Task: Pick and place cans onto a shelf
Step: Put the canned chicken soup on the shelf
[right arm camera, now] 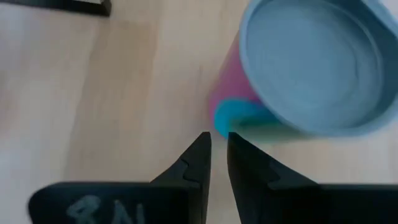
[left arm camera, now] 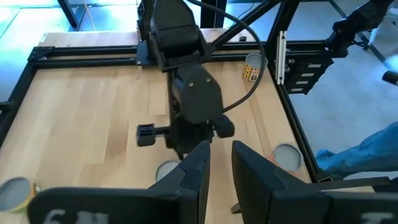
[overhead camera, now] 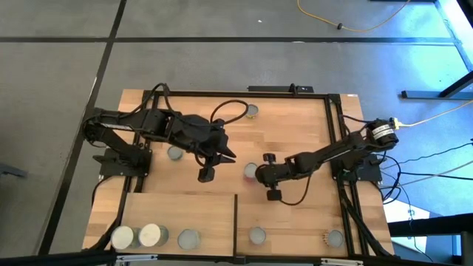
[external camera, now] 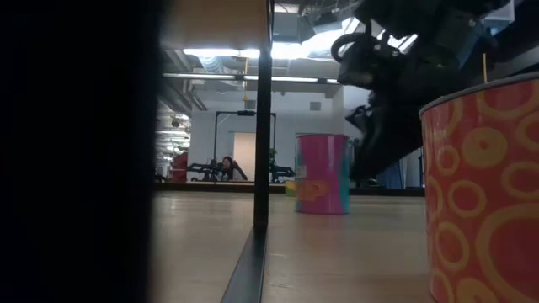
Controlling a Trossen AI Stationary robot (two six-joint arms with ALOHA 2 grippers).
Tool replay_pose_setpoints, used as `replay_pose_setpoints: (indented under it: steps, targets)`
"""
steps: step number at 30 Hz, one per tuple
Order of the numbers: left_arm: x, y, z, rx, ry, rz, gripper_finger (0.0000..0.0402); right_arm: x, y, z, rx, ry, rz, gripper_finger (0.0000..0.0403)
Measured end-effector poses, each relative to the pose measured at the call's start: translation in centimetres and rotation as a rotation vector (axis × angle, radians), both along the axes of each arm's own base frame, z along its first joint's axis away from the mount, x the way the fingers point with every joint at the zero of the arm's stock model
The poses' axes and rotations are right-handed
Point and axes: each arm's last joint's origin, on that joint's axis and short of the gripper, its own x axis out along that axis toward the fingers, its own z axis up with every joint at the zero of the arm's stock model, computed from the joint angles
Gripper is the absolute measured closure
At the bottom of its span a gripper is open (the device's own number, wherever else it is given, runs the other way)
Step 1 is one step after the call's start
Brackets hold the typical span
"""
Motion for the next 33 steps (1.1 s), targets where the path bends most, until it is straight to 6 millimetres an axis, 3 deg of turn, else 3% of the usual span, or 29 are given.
replay_pose_setpoints:
  steps: [10,17,23,33]
  targets:
    - [0.0,0.0,0.0,0.001,0.006,0.0,0.0342,2.5,-1.2,-0.3,-0.026,-0.186,0.016,0.0347]
    - [-0.2,0.0,-0.3,-0.01,0.041,0.008,0.0342,2.5,-1.5,-0.5,-0.043,-0.171,0.024,0.0347]
    - [-0.8,0.6,-1.3,-0.1,0.175,0.108,0.0342,2.8,-1.1,3.1,0.0,-0.245,0.048,0.0347]
    - [-1.8,1.5,-2.3,-0.069,0.313,0.249,0.0342,2.5,-0.7,13.2,-0.051,-0.442,0.131,0.0347]
